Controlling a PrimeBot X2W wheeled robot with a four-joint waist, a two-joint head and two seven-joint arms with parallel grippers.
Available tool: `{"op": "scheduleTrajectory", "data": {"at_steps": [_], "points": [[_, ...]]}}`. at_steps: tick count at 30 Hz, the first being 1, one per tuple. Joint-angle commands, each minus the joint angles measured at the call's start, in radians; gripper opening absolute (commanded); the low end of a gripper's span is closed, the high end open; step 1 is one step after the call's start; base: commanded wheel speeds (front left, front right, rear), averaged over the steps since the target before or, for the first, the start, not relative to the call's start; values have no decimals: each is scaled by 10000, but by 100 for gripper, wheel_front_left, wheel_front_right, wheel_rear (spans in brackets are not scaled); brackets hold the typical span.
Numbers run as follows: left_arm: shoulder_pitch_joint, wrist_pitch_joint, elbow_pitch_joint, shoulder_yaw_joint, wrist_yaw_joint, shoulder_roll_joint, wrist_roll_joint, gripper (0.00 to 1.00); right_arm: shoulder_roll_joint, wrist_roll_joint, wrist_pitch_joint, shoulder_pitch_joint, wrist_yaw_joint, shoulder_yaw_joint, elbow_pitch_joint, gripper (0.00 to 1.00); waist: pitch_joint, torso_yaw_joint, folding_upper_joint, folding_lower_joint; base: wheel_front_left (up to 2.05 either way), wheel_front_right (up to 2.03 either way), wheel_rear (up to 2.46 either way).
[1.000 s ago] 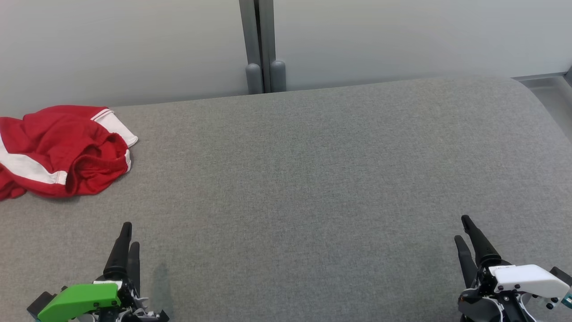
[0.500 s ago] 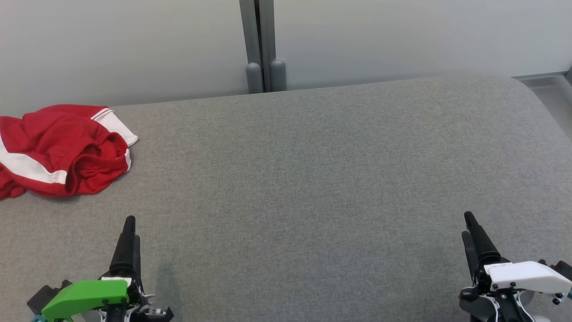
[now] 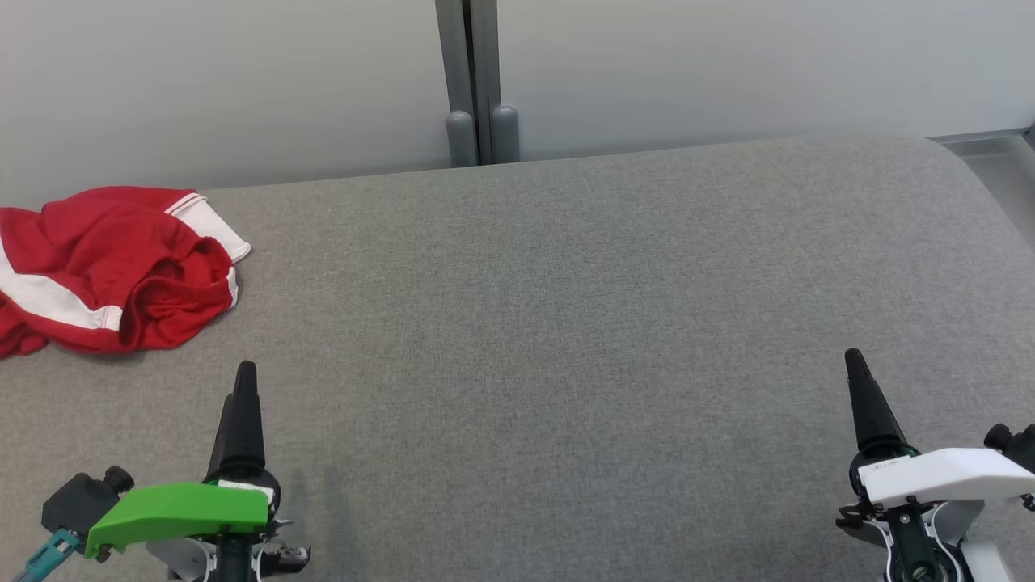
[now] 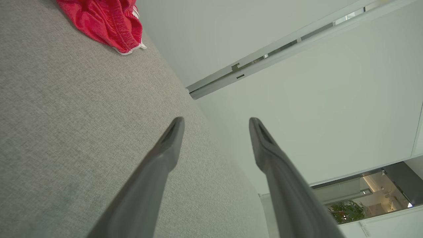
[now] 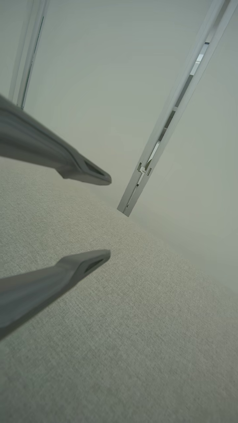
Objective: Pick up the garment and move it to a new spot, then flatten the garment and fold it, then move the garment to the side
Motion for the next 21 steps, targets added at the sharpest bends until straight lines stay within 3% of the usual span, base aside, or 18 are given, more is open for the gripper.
{"op": "scheduleTrajectory", "data": {"at_steps": [1, 21], "points": [[-185, -101, -294, -127, 20, 61, 634, 100, -77, -624, -115, -135, 2, 64, -286, 100, 6, 4, -1, 0, 0, 0, 0], [267, -763, -213, -455, 376, 86, 4725, 100, -107, -4153, -773, 42, 3, 419, -328, 100, 103, 28, -1, 0, 0, 0, 0]]}}
